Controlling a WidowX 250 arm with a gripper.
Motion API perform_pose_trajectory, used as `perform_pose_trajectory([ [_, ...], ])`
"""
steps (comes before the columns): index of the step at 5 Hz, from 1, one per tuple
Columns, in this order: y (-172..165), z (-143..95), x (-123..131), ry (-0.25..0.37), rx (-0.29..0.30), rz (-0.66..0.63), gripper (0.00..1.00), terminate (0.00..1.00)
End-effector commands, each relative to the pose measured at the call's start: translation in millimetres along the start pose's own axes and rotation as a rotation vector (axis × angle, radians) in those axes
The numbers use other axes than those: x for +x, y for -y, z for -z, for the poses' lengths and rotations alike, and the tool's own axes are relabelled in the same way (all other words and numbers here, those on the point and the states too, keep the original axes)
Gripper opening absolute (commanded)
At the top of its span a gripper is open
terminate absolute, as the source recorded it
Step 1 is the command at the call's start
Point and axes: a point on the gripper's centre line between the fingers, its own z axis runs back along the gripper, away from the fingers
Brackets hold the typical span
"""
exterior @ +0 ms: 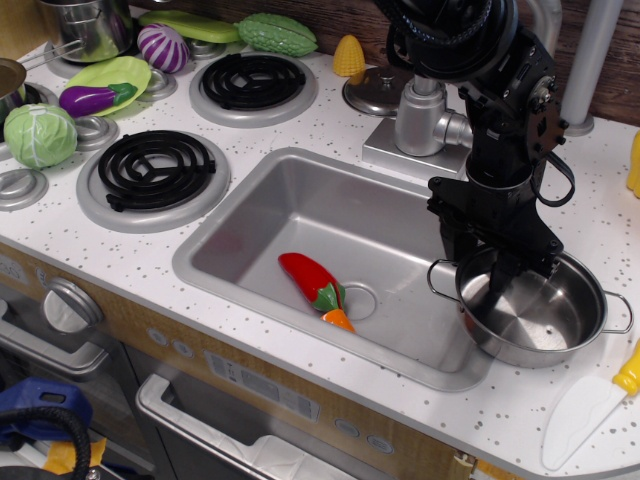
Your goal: Put pan in sink
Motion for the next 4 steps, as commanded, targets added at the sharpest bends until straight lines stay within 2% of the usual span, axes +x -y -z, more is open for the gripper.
perform_pose_trajectory([
  [1,-6,-25,9,-0.017,0.010,0.022,0.00,0.00],
  [2,-30,-54,9,-0.088,0.044,0.075,0.00,0.00],
  [3,-70,-67,8,-0.107,0.048,0.155,0.00,0.00],
  [4,-114,-66,4,-0.094,0.072,0.243,0.00,0.00],
])
